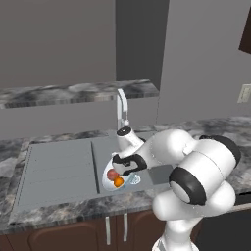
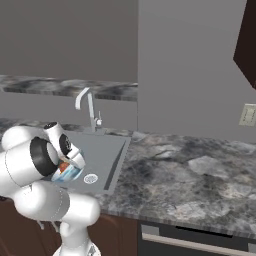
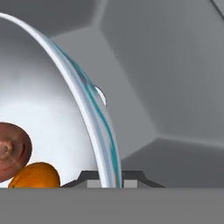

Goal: Dump the onion and tangerine from the bowl so the bowl can be washed. Place the bowl in the sink after clearing the leftovers.

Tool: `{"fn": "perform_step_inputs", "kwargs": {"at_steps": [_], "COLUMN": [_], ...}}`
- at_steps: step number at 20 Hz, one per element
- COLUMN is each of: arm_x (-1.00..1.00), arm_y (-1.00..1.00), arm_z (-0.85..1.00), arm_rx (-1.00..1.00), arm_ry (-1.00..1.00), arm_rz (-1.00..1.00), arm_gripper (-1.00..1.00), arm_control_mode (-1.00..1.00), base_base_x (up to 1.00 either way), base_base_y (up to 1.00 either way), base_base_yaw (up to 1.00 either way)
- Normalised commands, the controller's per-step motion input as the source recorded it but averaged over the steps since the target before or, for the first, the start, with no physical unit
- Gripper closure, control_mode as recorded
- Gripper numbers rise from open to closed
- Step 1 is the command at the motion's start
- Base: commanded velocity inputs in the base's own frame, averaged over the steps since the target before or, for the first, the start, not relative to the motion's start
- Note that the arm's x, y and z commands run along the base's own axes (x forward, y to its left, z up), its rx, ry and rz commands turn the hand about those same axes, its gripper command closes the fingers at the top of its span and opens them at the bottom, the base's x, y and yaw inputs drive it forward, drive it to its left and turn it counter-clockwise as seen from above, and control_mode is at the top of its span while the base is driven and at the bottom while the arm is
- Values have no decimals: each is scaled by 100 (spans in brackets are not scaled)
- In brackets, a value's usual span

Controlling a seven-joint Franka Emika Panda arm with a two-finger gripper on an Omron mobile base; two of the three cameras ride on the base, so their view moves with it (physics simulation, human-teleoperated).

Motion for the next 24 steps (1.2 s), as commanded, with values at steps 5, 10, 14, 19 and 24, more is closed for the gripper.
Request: {"fn": "perform_step_inputs", "kwargs": {"at_steps": [5, 10, 14, 19, 24], "arm_x": [0, 3, 10, 4, 0], "arm_y": [7, 8, 19, 29, 35], "arm_z": [1, -4, 0, -2, 6], "arm_rx": [-11, -25, -28, -24, -24], "arm_ry": [-8, -4, -2, -5, -20], "arm_rz": [0, 0, 0, 3, 0], "arm_gripper": [100, 100, 100, 100, 100], "arm_control_mode": [-100, -100, -100, -100, -100], "base_base_x": [0, 0, 0, 0, 0], "base_base_y": [0, 0, 0, 0, 0], "base_base_yaw": [0, 0, 0, 0, 0]}}
